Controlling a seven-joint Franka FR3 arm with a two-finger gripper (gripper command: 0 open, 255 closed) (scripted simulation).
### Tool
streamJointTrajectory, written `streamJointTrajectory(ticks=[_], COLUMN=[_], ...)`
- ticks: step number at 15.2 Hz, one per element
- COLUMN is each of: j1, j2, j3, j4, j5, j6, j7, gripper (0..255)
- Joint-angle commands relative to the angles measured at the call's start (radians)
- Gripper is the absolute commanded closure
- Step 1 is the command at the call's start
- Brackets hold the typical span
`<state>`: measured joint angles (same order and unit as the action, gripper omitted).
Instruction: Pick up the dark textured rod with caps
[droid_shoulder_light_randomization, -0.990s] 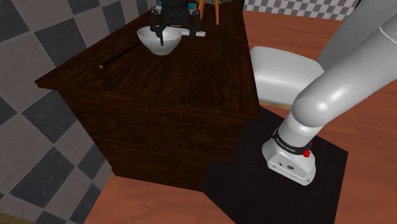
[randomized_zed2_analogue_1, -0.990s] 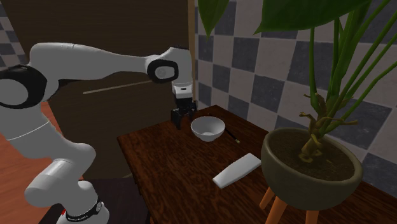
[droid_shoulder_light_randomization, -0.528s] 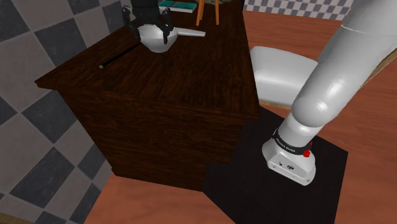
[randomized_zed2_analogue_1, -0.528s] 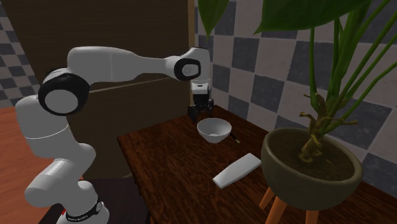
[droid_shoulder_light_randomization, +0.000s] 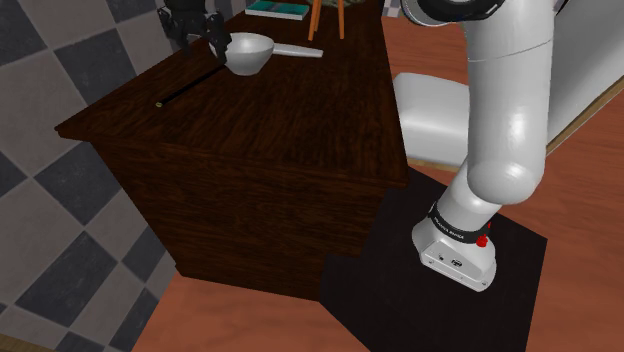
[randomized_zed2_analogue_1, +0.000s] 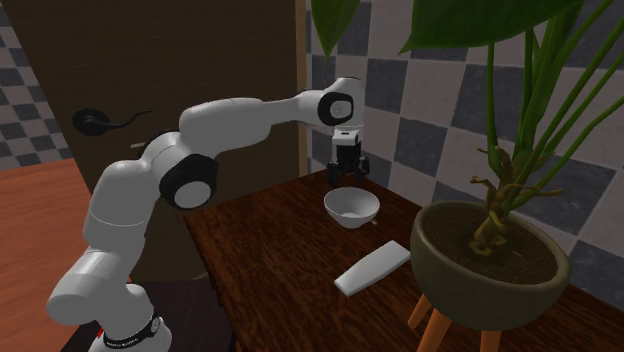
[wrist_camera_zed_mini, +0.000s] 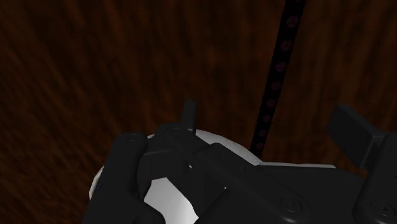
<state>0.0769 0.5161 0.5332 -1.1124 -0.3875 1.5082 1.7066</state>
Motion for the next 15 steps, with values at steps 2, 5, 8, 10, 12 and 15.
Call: streamJointTrajectory(ticks=[2,5,8,10,12,15], j1=[0.043,0.024,0.007,0.007,0.006,0.006], j2=[0.079,0.063,0.050,0.050,0.047,0.045], j3=[-0.023,-0.020,-0.018,-0.018,-0.018,-0.017], j4=[0.120,0.050,-0.021,-0.022,-0.024,-0.028], j5=[-0.034,-0.027,-0.023,-0.023,-0.022,-0.021], j6=[-0.047,0.003,0.059,0.059,0.060,0.061], j7=[0.027,0.037,0.049,0.049,0.049,0.050], gripper=[0,0,0,0,255,255])
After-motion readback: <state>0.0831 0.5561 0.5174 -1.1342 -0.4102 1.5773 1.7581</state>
